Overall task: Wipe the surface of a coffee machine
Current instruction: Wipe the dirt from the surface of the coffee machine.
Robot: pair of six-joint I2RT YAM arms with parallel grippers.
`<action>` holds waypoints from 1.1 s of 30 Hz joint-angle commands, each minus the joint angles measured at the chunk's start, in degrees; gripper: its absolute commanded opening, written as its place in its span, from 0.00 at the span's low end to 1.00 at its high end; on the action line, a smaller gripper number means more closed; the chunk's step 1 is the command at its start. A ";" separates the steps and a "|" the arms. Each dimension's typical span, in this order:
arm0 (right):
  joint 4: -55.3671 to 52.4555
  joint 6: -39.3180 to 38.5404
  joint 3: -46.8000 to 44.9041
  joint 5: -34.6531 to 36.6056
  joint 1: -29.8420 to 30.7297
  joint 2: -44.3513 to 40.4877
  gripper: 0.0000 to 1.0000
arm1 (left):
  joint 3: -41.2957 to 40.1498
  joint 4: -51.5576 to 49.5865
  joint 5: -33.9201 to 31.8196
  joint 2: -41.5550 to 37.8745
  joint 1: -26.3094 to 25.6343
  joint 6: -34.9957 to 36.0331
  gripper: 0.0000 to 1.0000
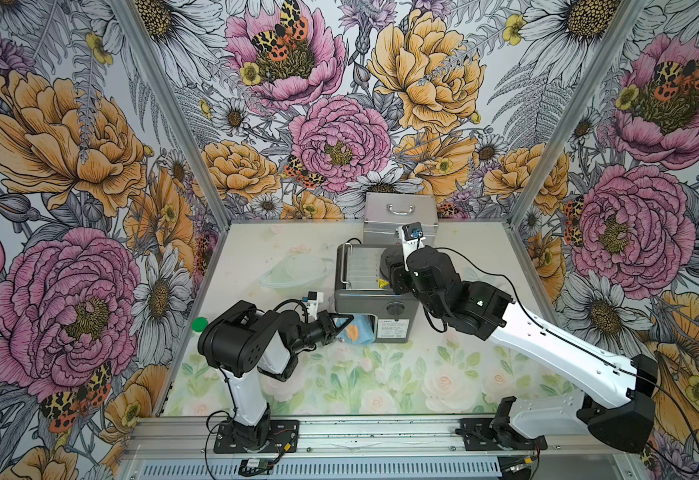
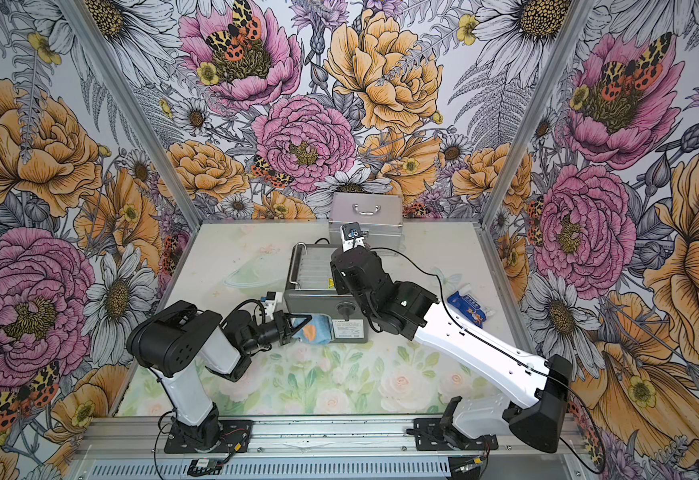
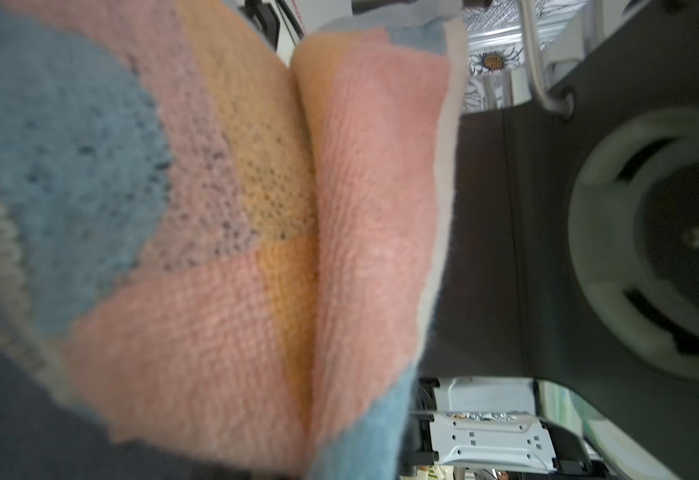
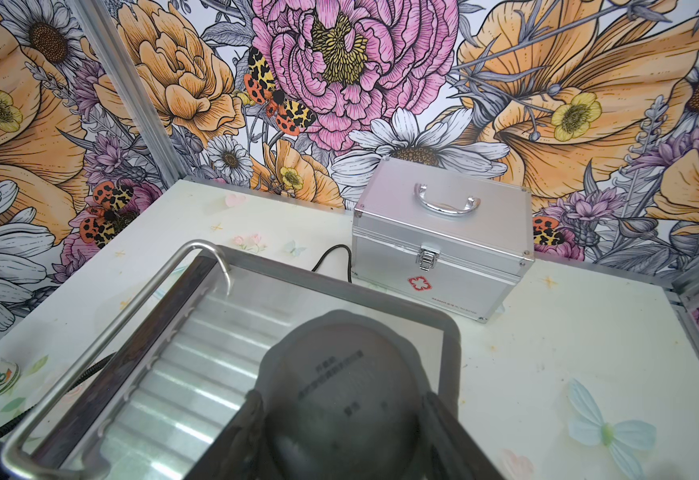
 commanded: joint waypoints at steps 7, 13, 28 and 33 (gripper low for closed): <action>-5.93 -0.87 -1.73 -1.62 0.45 -0.14 0.60 | 10.62 0.92 3.38 6.92 4.43 -1.63 0.00; -5.54 -0.69 -1.97 -1.65 0.45 -0.58 0.61 | 8.49 0.91 2.52 6.78 3.41 -1.37 0.00; -5.58 0.43 -3.56 -1.66 1.00 -2.45 0.60 | -8.88 0.93 -2.88 -5.57 -3.08 2.17 0.00; -5.53 -0.49 -3.27 -1.40 1.18 -1.72 0.61 | -8.37 0.50 -2.14 -9.70 -2.25 0.97 0.00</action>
